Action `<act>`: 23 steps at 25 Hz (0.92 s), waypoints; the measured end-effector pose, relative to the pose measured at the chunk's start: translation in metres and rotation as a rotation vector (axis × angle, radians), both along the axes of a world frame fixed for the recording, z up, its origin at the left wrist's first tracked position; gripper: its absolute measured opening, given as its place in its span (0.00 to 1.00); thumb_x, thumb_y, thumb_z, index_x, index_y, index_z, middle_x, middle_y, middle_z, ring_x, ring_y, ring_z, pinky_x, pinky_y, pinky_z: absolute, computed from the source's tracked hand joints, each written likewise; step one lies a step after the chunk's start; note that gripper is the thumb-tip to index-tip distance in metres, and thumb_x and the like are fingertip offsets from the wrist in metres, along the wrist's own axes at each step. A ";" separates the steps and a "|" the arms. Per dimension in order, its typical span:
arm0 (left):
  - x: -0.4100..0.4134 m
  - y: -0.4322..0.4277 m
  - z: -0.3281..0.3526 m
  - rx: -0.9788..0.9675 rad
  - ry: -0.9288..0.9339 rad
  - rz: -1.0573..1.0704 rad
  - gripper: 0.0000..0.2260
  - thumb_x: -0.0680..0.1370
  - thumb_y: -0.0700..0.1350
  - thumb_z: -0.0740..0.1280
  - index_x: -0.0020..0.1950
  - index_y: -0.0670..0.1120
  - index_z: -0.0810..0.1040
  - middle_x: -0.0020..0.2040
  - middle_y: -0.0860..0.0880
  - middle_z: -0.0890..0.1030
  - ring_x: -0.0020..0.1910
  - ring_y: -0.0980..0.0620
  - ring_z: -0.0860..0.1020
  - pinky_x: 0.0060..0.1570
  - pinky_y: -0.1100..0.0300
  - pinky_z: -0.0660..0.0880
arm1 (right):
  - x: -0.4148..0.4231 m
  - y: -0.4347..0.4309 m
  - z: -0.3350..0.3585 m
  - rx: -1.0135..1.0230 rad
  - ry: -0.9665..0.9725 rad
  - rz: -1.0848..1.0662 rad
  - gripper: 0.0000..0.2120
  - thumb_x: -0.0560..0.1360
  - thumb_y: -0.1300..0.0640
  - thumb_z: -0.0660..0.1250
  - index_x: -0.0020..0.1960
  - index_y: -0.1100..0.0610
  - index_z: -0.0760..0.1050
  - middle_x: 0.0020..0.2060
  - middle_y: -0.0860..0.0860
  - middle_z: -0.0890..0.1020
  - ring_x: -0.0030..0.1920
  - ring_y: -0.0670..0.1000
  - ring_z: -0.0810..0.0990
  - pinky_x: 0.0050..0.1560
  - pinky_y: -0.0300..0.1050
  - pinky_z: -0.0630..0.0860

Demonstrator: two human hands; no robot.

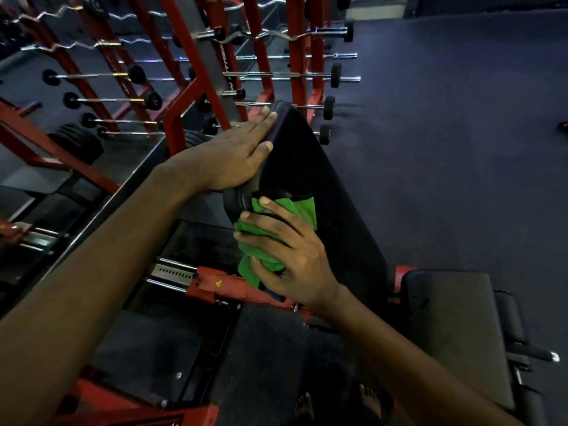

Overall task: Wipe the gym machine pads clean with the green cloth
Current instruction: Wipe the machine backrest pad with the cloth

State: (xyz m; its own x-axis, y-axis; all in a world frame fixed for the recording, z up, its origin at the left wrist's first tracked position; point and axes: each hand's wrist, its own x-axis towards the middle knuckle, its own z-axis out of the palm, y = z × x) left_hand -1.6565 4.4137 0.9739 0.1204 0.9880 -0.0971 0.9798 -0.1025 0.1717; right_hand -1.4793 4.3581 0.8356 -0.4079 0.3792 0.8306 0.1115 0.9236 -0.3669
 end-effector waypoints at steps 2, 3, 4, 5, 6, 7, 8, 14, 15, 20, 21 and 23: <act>0.002 -0.003 0.003 0.020 0.033 0.003 0.27 0.86 0.54 0.48 0.82 0.51 0.42 0.82 0.50 0.42 0.81 0.53 0.45 0.72 0.61 0.41 | 0.015 -0.004 -0.021 -0.043 -0.021 -0.003 0.12 0.77 0.60 0.70 0.60 0.59 0.83 0.65 0.55 0.80 0.73 0.59 0.71 0.69 0.59 0.73; 0.006 -0.007 0.004 0.040 0.071 -0.005 0.27 0.86 0.54 0.49 0.82 0.51 0.44 0.82 0.49 0.42 0.81 0.52 0.45 0.73 0.61 0.41 | 0.020 -0.006 -0.028 -0.069 -0.018 -0.010 0.12 0.77 0.61 0.70 0.60 0.59 0.83 0.65 0.55 0.79 0.73 0.59 0.71 0.69 0.59 0.72; 0.011 -0.011 0.003 0.062 0.139 -0.032 0.26 0.86 0.53 0.50 0.82 0.50 0.46 0.82 0.48 0.43 0.81 0.50 0.44 0.74 0.59 0.40 | 0.022 -0.006 -0.030 -0.097 -0.001 -0.019 0.13 0.77 0.61 0.70 0.61 0.60 0.82 0.65 0.56 0.79 0.73 0.59 0.71 0.69 0.59 0.72; 0.017 -0.015 -0.002 0.089 0.227 -0.072 0.26 0.85 0.53 0.51 0.82 0.50 0.48 0.82 0.47 0.43 0.81 0.48 0.43 0.75 0.56 0.40 | 0.020 -0.006 -0.027 -0.125 0.030 -0.025 0.13 0.77 0.62 0.70 0.61 0.61 0.82 0.65 0.56 0.80 0.72 0.59 0.72 0.70 0.59 0.72; 0.024 -0.019 -0.009 0.119 0.311 -0.110 0.26 0.85 0.53 0.53 0.82 0.51 0.51 0.82 0.46 0.45 0.81 0.45 0.42 0.78 0.52 0.40 | 0.017 -0.004 -0.021 -0.151 0.067 -0.027 0.13 0.77 0.63 0.70 0.62 0.62 0.82 0.64 0.56 0.80 0.72 0.58 0.73 0.70 0.58 0.72; 0.029 -0.022 -0.015 0.155 0.364 -0.133 0.25 0.84 0.53 0.53 0.81 0.51 0.54 0.82 0.46 0.47 0.81 0.42 0.42 0.79 0.47 0.43 | 0.013 -0.002 -0.014 -0.165 0.097 -0.023 0.13 0.77 0.64 0.70 0.61 0.62 0.82 0.63 0.57 0.80 0.71 0.59 0.74 0.71 0.57 0.71; 0.031 -0.023 -0.019 0.183 0.381 -0.135 0.25 0.84 0.53 0.54 0.81 0.51 0.56 0.82 0.45 0.50 0.80 0.40 0.43 0.79 0.45 0.45 | 0.010 -0.001 -0.011 -0.161 0.110 -0.016 0.13 0.77 0.64 0.70 0.61 0.62 0.82 0.63 0.57 0.81 0.70 0.59 0.75 0.71 0.56 0.71; 0.029 -0.025 -0.026 0.274 0.408 -0.161 0.24 0.83 0.54 0.55 0.77 0.48 0.66 0.81 0.43 0.58 0.81 0.43 0.49 0.79 0.45 0.48 | 0.035 -0.002 -0.058 -0.275 0.082 -0.032 0.16 0.75 0.67 0.70 0.63 0.63 0.80 0.66 0.57 0.78 0.73 0.59 0.72 0.70 0.63 0.71; 0.030 -0.026 -0.028 0.285 0.404 -0.162 0.23 0.82 0.54 0.56 0.77 0.48 0.68 0.80 0.43 0.60 0.80 0.42 0.51 0.79 0.45 0.50 | 0.037 -0.003 -0.061 -0.328 0.110 -0.050 0.17 0.75 0.68 0.71 0.63 0.63 0.80 0.66 0.57 0.78 0.72 0.58 0.72 0.69 0.64 0.71; 0.031 -0.026 -0.028 0.305 0.403 -0.164 0.24 0.79 0.56 0.54 0.72 0.50 0.74 0.77 0.42 0.66 0.79 0.40 0.58 0.77 0.43 0.55 | 0.014 0.010 -0.018 -0.461 0.277 -0.074 0.13 0.76 0.67 0.69 0.61 0.63 0.82 0.65 0.56 0.79 0.71 0.55 0.75 0.71 0.58 0.70; 0.031 -0.026 -0.029 0.308 0.396 -0.167 0.24 0.79 0.56 0.54 0.71 0.51 0.75 0.77 0.42 0.67 0.78 0.40 0.58 0.77 0.43 0.55 | 0.012 0.013 -0.014 -0.449 0.259 -0.067 0.13 0.77 0.65 0.69 0.61 0.62 0.82 0.66 0.56 0.79 0.71 0.54 0.74 0.72 0.56 0.70; 0.032 -0.028 -0.029 0.319 0.385 -0.172 0.23 0.79 0.56 0.55 0.70 0.52 0.77 0.76 0.42 0.68 0.78 0.40 0.59 0.76 0.43 0.55 | 0.020 0.011 -0.029 -0.433 0.186 -0.077 0.14 0.78 0.61 0.68 0.63 0.61 0.81 0.67 0.55 0.78 0.72 0.52 0.73 0.73 0.54 0.69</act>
State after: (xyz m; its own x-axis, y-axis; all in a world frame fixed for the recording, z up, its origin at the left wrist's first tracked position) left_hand -1.6247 4.3862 0.9445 0.2979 0.9448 0.1363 0.9303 -0.2553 -0.2634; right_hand -1.4598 4.3689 0.8070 -0.2242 0.7297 0.6459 0.0695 0.6731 -0.7363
